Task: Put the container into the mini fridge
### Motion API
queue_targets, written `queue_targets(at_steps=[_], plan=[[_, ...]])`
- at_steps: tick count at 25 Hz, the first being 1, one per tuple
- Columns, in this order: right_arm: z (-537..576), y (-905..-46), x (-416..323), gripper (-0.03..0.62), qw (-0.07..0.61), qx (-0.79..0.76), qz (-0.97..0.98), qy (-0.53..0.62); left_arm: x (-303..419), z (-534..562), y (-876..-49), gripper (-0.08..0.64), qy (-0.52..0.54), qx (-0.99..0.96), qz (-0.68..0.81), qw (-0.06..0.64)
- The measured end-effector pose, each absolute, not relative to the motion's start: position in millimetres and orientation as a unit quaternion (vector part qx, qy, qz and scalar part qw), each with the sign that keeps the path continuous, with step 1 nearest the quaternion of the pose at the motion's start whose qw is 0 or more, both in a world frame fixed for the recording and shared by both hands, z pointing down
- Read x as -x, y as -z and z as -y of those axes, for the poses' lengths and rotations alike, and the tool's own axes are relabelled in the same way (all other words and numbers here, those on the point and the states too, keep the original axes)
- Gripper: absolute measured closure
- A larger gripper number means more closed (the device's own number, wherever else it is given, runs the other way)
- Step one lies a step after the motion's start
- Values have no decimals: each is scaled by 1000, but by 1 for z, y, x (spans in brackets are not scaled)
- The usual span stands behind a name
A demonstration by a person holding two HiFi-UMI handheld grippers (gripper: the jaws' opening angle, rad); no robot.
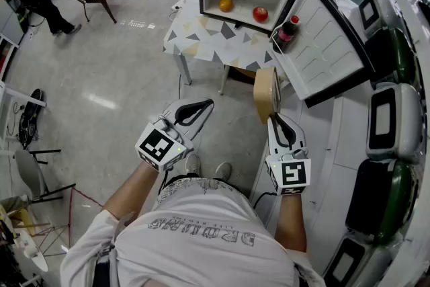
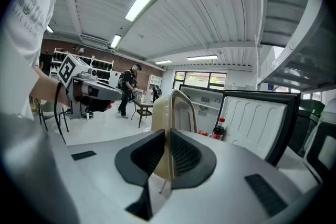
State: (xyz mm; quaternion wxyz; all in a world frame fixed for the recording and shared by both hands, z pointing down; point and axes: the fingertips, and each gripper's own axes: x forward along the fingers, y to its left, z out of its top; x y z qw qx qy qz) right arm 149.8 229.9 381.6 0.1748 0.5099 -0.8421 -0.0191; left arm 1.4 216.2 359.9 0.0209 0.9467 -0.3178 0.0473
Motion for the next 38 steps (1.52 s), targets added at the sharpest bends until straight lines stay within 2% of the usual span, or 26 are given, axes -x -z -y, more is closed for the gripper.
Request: queue_targets(at_steps=[25, 38], plan=[[-229, -377, -191, 558, 151, -495, 855, 38, -45, -224, -364, 552, -47, -941, 336, 12], [-185, -383, -194, 558, 158, -489, 857, 41, -44, -179, -370, 552, -49, -938, 344, 12]])
